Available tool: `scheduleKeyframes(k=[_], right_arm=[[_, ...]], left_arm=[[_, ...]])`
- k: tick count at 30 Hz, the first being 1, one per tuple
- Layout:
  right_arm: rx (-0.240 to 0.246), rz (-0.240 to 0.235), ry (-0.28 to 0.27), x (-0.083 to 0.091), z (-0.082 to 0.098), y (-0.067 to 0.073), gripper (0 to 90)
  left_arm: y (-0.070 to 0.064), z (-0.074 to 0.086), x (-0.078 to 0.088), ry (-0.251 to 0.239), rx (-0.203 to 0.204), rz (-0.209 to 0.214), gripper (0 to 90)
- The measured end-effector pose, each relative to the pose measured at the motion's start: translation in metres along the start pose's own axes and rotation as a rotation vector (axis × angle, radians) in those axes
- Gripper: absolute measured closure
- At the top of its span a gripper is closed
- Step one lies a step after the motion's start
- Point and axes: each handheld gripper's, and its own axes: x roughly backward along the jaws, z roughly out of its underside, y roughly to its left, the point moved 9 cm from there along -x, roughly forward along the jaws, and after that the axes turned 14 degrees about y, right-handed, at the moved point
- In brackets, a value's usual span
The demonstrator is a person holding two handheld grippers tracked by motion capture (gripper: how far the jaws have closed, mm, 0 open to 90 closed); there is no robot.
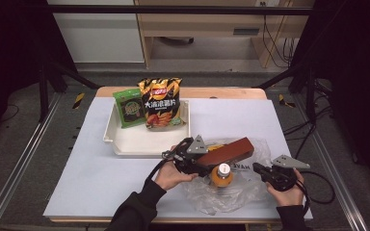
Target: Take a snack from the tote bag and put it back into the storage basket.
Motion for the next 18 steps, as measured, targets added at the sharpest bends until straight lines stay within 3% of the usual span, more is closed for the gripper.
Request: scheduleKeyframes(k=[5,10,18], right_arm=[[0.003,-0.004,-0.001,0.0,0.0,0.001,88.0],[0.012,-0.003,0.007,-0.002,0.0,0.001,88.4],[0.011,-0.008,-0.008,0.001,-0.002,0.003,86.4]], left_arm=[[0.005,-0.008,0.012,-0.032,0.003,-0.013,43.3],[0.011,-0.014,0.02,-0.077,0.039,-0.011,43.3],[0.016,-0.023,0.039,-0.083,0.015,-0.033,43.3]])
